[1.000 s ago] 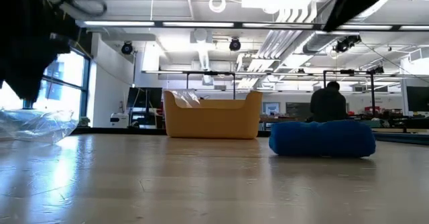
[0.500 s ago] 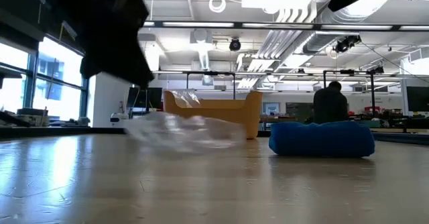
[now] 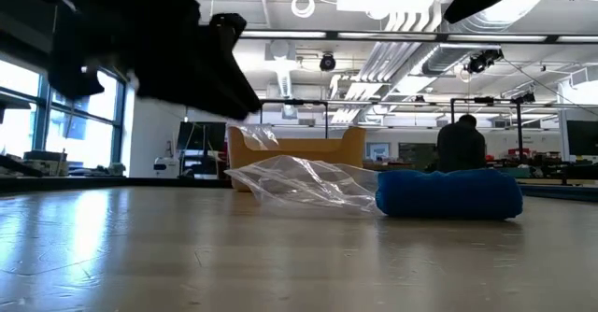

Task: Roll bandage
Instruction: Put the blue bandage to the zip bag

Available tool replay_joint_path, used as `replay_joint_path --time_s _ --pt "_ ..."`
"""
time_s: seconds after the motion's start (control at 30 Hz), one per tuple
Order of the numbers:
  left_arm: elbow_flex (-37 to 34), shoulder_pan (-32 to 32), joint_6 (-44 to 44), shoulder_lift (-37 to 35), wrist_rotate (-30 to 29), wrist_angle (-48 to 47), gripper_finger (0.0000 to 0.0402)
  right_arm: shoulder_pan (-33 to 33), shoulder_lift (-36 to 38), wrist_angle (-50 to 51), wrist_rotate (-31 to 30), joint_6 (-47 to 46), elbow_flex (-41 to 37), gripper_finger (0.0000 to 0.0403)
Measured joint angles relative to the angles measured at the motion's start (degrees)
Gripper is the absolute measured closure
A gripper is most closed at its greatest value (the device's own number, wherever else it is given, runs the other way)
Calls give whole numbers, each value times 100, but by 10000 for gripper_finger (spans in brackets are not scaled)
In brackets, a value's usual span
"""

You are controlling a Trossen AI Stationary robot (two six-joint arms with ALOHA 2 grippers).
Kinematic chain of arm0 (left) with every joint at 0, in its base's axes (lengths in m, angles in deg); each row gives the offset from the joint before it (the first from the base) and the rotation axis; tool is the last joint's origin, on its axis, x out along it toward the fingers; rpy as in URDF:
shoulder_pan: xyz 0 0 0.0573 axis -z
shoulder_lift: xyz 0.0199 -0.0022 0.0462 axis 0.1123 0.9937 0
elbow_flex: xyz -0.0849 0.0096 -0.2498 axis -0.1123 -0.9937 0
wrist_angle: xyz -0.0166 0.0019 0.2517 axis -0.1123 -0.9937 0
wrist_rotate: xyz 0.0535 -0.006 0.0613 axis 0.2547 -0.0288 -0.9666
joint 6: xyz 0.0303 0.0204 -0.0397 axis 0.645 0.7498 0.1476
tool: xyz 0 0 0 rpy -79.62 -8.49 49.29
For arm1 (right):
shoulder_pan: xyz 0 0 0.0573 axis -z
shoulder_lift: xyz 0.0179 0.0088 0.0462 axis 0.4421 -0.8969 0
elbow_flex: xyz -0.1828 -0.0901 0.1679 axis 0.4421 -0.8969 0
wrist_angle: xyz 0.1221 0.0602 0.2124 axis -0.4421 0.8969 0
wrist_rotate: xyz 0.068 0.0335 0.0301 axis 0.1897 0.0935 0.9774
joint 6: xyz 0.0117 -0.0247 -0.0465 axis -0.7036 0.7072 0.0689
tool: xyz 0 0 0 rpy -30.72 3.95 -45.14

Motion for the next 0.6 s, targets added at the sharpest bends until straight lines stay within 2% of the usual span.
replay_joint_path --time_s 0.2,0.4,0.6 --pt "446 -16 813 867 -966 -14 258 -11 0 4 9 -227 -1 176" --pt "603 -141 757 1235 -677 -147 283 -15 0 -76 7 -225 -2 176" --pt "617 -344 312 1234 -720 -296 337 -15 0 -77 7 -225 -2 176"
